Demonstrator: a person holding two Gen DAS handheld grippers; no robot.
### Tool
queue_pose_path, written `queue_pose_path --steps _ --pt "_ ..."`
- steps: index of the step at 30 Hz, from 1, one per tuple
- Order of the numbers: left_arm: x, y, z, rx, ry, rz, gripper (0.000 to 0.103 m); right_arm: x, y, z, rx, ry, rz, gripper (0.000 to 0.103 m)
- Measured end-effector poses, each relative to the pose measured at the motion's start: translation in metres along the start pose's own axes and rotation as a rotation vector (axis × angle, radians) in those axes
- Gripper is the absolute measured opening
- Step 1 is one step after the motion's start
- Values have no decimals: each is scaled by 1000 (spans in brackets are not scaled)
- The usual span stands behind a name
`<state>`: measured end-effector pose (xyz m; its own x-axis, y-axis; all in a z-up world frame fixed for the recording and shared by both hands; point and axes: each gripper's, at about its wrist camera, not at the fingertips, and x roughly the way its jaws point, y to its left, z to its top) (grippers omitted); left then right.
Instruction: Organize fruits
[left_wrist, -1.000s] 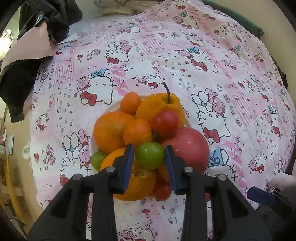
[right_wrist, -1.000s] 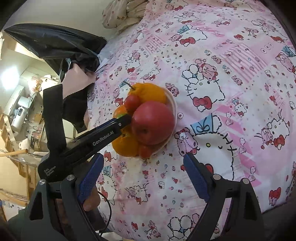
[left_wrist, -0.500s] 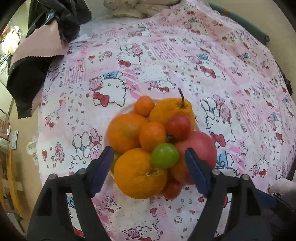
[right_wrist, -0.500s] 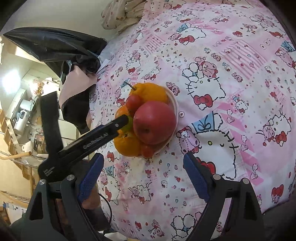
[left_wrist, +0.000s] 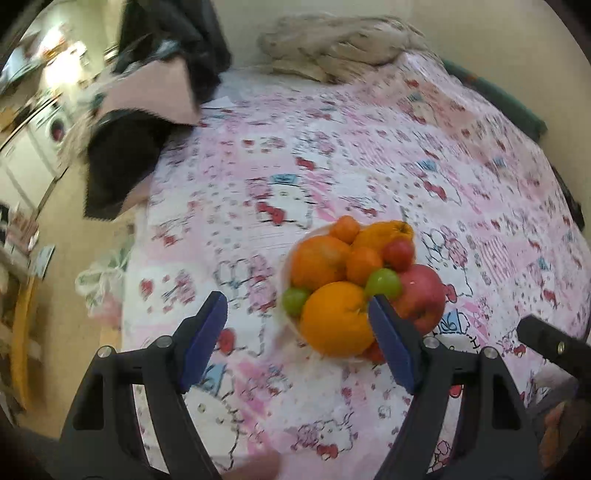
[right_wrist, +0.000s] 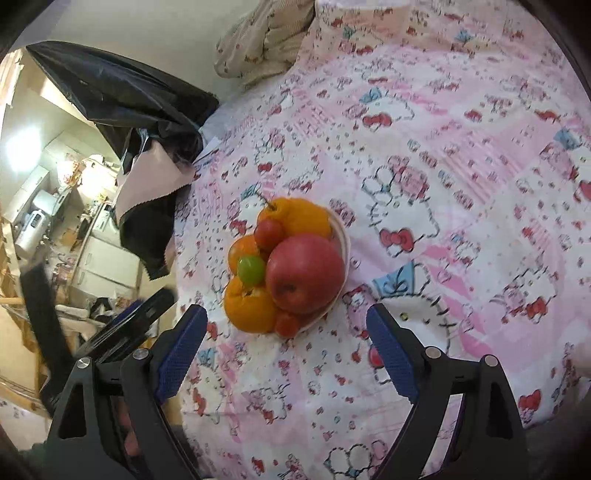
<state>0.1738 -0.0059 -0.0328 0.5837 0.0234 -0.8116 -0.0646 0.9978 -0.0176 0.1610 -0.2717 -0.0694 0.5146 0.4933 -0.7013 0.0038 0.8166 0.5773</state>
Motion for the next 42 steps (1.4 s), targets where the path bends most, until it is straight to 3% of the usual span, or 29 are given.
queue_pose_path --steps 8,11,17,21,25,42 --pt "-31 22 -26 -30 -93 16 77 -12 40 -12 -251 -104 -153 101" --pt "-40 23 -35 -38 -116 4 89 -15 56 -20 -342 -151 -189 102" --pt "-56 17 -50 -6 -203 26 100 -18 75 -33 -454 -224 -232 103" --pt "-63 20 -49 -11 -247 36 103 -11 77 -34 -468 -215 -246 103" --pt "-57 26 -46 -45 -210 15 103 -9 77 -34 -467 -207 -247 103" --pt "-56 20 -47 -45 -208 -13 103 -7 70 -29 -418 -185 -224 103"
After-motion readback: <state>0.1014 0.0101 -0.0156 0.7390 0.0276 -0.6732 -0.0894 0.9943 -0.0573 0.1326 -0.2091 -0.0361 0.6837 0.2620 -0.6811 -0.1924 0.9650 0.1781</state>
